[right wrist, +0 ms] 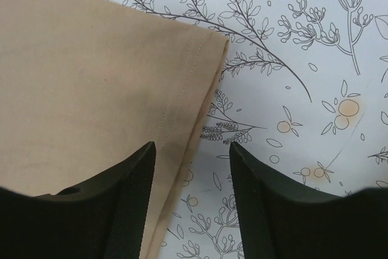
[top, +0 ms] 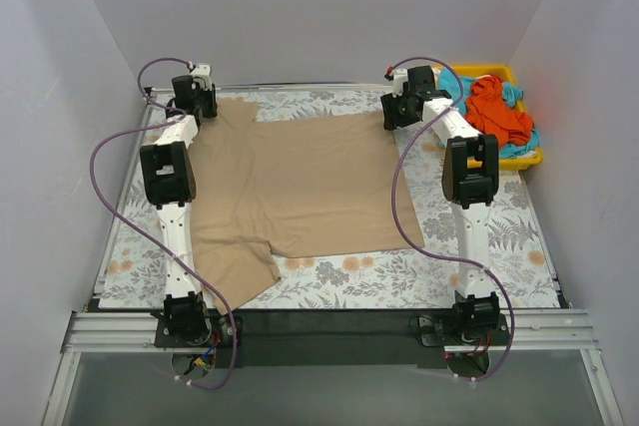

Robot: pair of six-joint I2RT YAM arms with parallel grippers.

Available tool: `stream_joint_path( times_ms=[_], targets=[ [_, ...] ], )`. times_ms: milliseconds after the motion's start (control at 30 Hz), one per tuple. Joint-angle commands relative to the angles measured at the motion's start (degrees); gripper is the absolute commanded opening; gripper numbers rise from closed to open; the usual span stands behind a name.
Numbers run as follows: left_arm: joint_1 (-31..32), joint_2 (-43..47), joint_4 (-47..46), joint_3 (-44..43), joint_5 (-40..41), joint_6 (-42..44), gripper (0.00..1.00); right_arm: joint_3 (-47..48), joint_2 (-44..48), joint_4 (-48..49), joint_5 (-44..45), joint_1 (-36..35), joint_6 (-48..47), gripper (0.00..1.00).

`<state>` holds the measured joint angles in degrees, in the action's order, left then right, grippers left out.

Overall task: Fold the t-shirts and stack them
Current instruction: Flatten the tshirt out

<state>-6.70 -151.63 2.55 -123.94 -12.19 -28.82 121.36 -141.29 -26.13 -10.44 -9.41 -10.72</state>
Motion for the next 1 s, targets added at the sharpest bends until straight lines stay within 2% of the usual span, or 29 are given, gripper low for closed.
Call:
stream_joint_path(
  times_ms=[0,100,167,267,300,467,500,667,967],
  targets=[
    [-0.4,-1.1,2.8,-3.0,-1.0,-1.1,0.27,0.5,4.1,2.1,-0.9,-0.5,-0.7,0.51],
    [-0.6,0.5,3.3,-5.0,-6.6,-4.0,0.35,-3.8,8.5,1.9,-3.4,-1.4,-2.6,0.49],
    [-0.6,4.6,3.2,-4.2,-9.4,-6.7,0.36,-7.2,11.5,1.2,-5.4,-2.0,-4.3,0.49],
    [-0.6,12.1,2.9,1.2,-10.6,-8.4,0.37,-10.4,13.8,-0.5,-7.4,-3.4,-6.1,0.46],
    [-0.5,13.9,3.2,4.3,-10.1,-8.3,0.39,-11.1,13.9,-0.9,-7.4,-4.3,-6.7,0.41],
    [-0.3,22.6,12.1,11.5,-8.3,-5.3,0.37,-11.9,12.4,-3.8,-6.8,-5.9,-8.3,0.31],
    [-0.3,23.3,13.3,13.0,-7.6,-4.5,0.36,-11.2,11.8,-4.1,-6.7,-6.1,-8.3,0.27],
    [-0.1,25.6,20.2,20.3,-6.0,-3.9,0.33,-9.9,8.9,-5.6,-5.6,-6.5,-8.6,0.24],
    [0.1,21.3,23.6,21.5,-1.5,-5.2,0.31,-9.7,4.7,-6.1,-0.6,-6.9,-9.4,0.21]
  ],
)
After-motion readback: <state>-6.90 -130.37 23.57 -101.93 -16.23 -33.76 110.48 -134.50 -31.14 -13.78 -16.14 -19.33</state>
